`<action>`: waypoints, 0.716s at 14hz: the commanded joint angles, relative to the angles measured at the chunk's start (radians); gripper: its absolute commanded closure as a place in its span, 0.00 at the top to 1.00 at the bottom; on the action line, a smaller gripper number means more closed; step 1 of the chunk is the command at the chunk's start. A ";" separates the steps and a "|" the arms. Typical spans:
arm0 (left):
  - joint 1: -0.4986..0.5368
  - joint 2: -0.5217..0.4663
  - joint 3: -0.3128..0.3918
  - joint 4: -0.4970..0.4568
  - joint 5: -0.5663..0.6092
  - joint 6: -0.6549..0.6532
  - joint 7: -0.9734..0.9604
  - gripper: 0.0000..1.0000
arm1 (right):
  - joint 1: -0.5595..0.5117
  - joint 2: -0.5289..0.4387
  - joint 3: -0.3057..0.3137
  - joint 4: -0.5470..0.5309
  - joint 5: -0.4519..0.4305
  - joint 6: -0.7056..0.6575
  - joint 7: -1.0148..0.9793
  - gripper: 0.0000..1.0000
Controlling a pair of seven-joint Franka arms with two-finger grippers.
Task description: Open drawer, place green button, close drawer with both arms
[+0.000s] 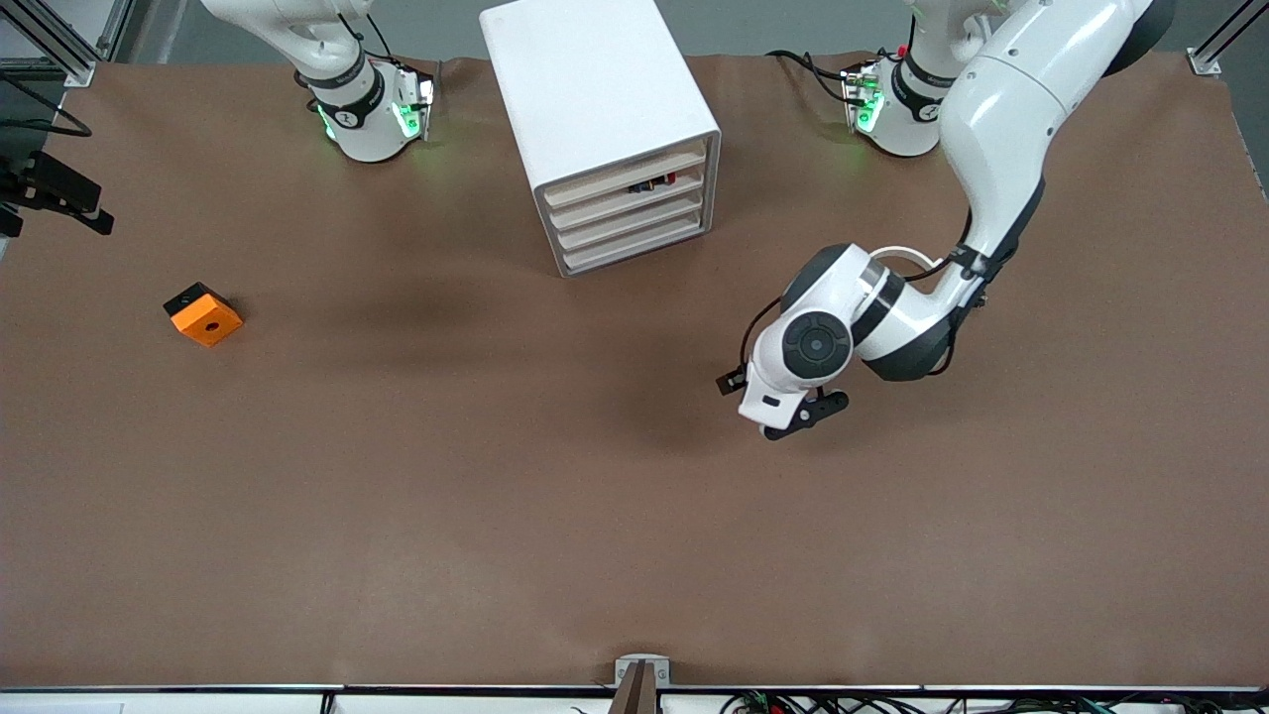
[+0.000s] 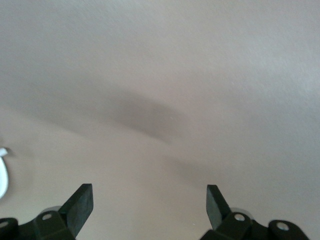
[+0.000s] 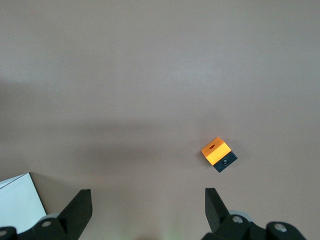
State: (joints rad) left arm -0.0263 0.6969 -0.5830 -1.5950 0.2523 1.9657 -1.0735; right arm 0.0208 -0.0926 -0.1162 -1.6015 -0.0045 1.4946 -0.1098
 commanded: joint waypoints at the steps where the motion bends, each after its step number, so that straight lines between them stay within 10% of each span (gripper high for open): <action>1: 0.063 -0.048 -0.020 -0.011 0.016 -0.065 0.088 1.00 | -0.002 -0.024 0.004 -0.023 -0.005 0.009 0.002 1.00; 10: 0.138 -0.157 0.085 -0.028 -0.244 -0.114 0.527 1.00 | 0.001 -0.024 0.006 -0.023 -0.012 0.007 0.001 1.00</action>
State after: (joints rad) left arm 0.1273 0.6268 -0.5628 -1.5941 0.1052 1.8798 -0.6697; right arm 0.0208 -0.0928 -0.1159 -1.6023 -0.0046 1.4946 -0.1098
